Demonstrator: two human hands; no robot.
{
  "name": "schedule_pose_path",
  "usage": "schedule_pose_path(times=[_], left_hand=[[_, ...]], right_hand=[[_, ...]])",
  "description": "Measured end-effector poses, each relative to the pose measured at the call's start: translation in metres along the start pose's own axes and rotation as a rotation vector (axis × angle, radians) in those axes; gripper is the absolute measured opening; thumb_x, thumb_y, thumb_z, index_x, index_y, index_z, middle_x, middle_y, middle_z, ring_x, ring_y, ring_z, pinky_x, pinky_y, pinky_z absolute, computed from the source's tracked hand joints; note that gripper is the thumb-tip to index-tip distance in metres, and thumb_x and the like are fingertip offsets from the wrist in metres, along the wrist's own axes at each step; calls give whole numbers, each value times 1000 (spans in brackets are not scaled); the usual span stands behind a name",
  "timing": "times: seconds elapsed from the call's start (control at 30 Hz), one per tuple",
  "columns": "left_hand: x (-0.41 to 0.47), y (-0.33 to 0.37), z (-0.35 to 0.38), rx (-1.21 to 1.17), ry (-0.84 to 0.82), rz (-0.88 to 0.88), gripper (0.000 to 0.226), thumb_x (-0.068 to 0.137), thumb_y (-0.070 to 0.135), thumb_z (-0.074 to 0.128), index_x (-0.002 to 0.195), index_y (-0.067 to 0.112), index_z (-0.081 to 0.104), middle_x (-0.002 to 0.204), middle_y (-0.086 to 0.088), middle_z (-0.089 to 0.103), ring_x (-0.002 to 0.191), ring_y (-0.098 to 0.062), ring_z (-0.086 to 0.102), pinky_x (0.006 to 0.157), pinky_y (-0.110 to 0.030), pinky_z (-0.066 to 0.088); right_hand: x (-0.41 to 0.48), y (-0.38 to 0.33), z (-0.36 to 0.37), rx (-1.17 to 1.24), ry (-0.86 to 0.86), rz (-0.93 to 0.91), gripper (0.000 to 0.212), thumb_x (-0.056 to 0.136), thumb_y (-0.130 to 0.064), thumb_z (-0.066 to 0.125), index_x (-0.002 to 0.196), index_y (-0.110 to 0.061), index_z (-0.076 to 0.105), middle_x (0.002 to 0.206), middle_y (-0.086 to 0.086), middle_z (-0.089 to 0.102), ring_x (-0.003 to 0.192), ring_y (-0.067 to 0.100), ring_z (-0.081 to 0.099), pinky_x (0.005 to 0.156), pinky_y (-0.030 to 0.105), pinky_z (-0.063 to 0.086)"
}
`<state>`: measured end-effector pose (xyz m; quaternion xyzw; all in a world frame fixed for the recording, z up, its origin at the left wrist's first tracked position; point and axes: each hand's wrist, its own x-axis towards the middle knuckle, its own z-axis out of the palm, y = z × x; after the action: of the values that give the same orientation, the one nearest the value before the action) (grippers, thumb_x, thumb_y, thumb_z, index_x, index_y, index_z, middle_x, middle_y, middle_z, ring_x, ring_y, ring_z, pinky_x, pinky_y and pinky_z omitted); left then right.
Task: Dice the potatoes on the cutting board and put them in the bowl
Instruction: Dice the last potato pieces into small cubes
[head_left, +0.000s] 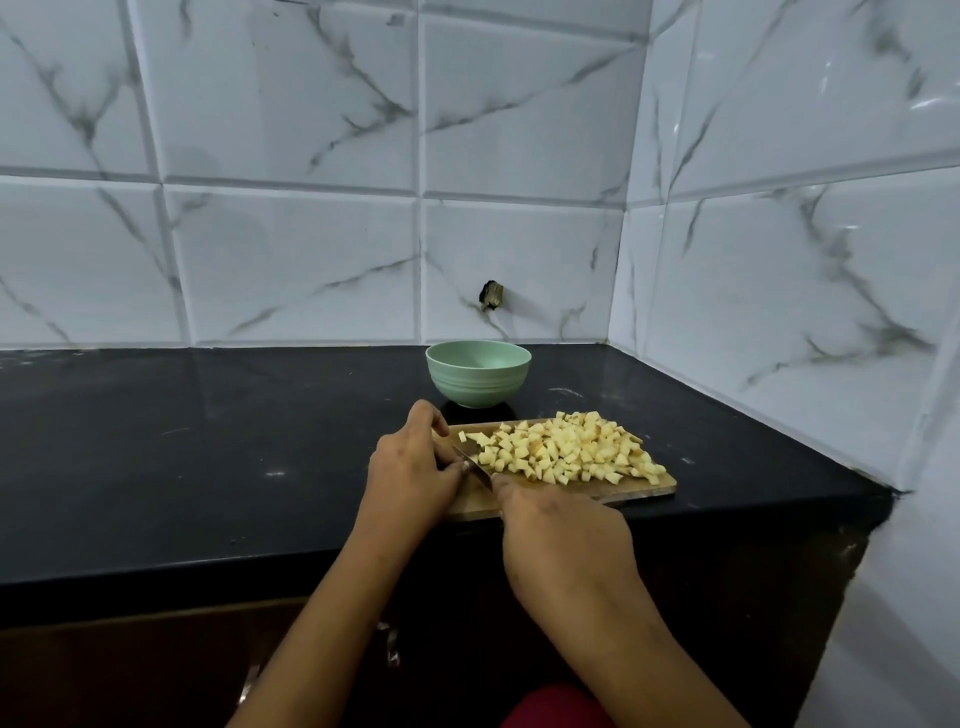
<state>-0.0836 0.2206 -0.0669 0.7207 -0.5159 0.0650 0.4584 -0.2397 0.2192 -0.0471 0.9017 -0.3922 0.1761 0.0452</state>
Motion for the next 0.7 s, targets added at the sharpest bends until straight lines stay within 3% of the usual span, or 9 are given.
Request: schedule_pose_path(times=[0.1,0.27,0.37,0.53,0.7], left_hand=[[-1,1,0,15,12,-1,33,80,14,71,92,22,41,78,10,70,76,-3,48,65,-20,25],[1,2,0,12,23,-66,32,79,17,72,95,20,44,79,10,68,81,-8,49,72,-25,33],[6,2,0,62,6,-107,33,79,21,72,100,19,45,89,2,66,85,-15,51,72,-27,35],[10,1,0,86,-4,-133,31,79,22,71,99,20,47,93,-2,67,87,-17,53,69,-27,37],[9,-1,-1,45,-20,-138,31,79,23,74,98,21,49,93,2,70,91,-13,54,73,-24,34]], right_hand=[[6,-3,2,-28,-45,1,56,97,-7,43,148,-23,27,111,4,62,95,21,62,63,31,41],[10,-3,-1,-31,-75,25,56,96,-9,45,148,-24,29,110,3,62,89,20,58,64,32,41],[11,-7,-5,-76,-101,14,55,97,-9,45,148,-21,28,113,5,61,96,22,61,66,33,41],[-5,-16,-3,-108,-121,-14,61,97,-9,44,152,-16,17,109,5,63,88,21,61,52,28,34],[0,-2,-11,-10,-88,14,41,97,-14,45,136,-23,45,106,1,61,89,18,59,63,30,38]])
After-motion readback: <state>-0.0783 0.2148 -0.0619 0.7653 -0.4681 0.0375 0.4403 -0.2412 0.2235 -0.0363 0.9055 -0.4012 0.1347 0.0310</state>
